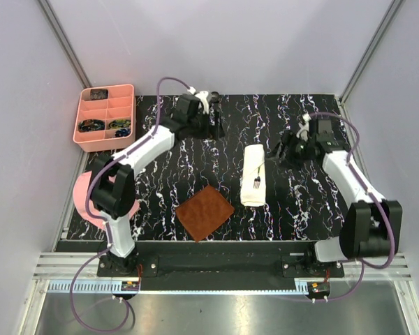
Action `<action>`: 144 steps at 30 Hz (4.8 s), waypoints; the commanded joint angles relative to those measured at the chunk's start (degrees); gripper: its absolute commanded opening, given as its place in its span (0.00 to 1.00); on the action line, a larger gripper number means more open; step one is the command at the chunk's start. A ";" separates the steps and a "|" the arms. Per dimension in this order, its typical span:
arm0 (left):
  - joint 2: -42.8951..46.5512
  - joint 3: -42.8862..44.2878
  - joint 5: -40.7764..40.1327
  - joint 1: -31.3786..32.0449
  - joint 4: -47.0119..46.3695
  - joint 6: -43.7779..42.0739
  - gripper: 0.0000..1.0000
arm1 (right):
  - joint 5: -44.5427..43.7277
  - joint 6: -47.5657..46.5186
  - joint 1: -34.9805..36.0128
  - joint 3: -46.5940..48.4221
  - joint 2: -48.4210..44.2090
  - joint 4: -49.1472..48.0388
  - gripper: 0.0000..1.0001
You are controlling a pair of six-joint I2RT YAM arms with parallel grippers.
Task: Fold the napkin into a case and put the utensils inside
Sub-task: Move the spoon to the center of the board.
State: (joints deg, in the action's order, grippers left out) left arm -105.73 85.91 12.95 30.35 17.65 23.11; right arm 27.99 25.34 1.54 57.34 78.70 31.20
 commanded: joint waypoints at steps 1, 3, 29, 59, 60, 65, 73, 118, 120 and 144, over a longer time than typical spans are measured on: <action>-5.70 10.67 -10.82 -3.53 6.68 -15.95 0.88 | -6.27 -0.56 4.96 11.97 7.07 0.61 0.74; -9.65 15.57 -12.77 -4.15 7.48 -20.37 0.88 | -6.80 -0.38 6.71 14.37 8.40 0.09 0.74; -26.21 36.13 -6.37 -13.12 10.93 -18.04 0.84 | -2.07 7.60 11.99 30.27 35.55 -22.04 0.63; -0.27 1.28 8.84 -21.12 -18.34 14.94 0.64 | -1.97 30.29 22.19 100.51 92.42 -34.28 0.09; -0.18 1.10 9.28 -21.12 -18.87 15.12 0.64 | -2.23 30.55 22.10 100.60 92.78 -34.28 0.09; 0.88 1.02 10.34 -21.12 -19.23 15.56 0.64 | -4.25 31.69 22.37 100.51 94.01 -33.05 0.07; 2.90 0.93 11.31 -21.12 -20.46 16.26 0.63 | -6.10 32.40 22.63 101.04 95.59 -31.46 0.04; 4.31 0.67 14.91 -21.12 -23.10 19.60 0.62 | -11.29 6.74 20.96 65.59 68.15 -16.35 0.40; 3.87 0.49 14.91 -21.12 -23.54 19.69 0.62 | -12.25 7.00 21.05 70.70 71.59 -15.04 0.40; 4.31 -1.27 17.11 -21.12 -26.35 22.24 0.60 | -18.32 20.18 23.51 97.61 90.05 -6.15 0.50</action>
State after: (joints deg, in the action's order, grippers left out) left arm -104.27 84.55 28.38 9.43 -5.80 45.34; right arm 11.00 40.91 24.18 153.45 164.66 22.87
